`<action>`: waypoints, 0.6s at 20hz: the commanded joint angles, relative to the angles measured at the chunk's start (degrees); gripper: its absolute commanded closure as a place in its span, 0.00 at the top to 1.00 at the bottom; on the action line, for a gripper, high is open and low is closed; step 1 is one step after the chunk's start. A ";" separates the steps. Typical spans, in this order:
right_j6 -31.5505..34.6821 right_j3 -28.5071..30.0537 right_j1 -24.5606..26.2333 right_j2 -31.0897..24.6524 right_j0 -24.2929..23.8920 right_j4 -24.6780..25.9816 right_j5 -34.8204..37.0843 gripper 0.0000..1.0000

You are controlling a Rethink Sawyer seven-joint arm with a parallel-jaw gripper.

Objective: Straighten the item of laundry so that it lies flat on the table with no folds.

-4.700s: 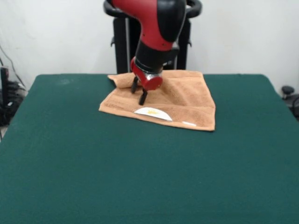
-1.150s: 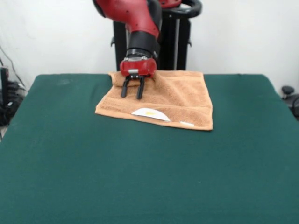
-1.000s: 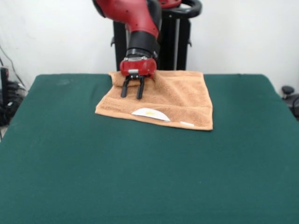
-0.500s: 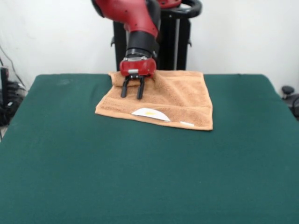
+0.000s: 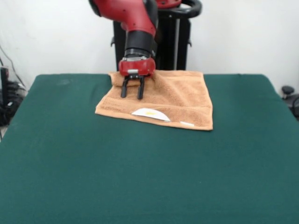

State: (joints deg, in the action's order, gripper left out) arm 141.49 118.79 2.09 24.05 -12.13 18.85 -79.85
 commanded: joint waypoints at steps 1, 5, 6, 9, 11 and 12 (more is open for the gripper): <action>-1.58 -40.21 9.65 -19.63 2.27 -5.53 41.94 1.00; -5.19 -36.10 7.26 -16.28 5.81 -12.70 44.61 1.00; -5.16 -36.01 6.84 -15.88 6.25 -12.47 45.26 1.00; -5.96 -34.91 5.34 -14.27 8.26 -13.94 48.31 1.00; -5.69 -34.83 5.07 -13.46 9.19 -14.32 48.18 1.00; -4.98 -35.62 5.41 -13.77 8.92 -13.37 48.06 1.00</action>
State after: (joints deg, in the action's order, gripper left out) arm 141.51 117.07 -3.21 27.17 -5.01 20.27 -63.35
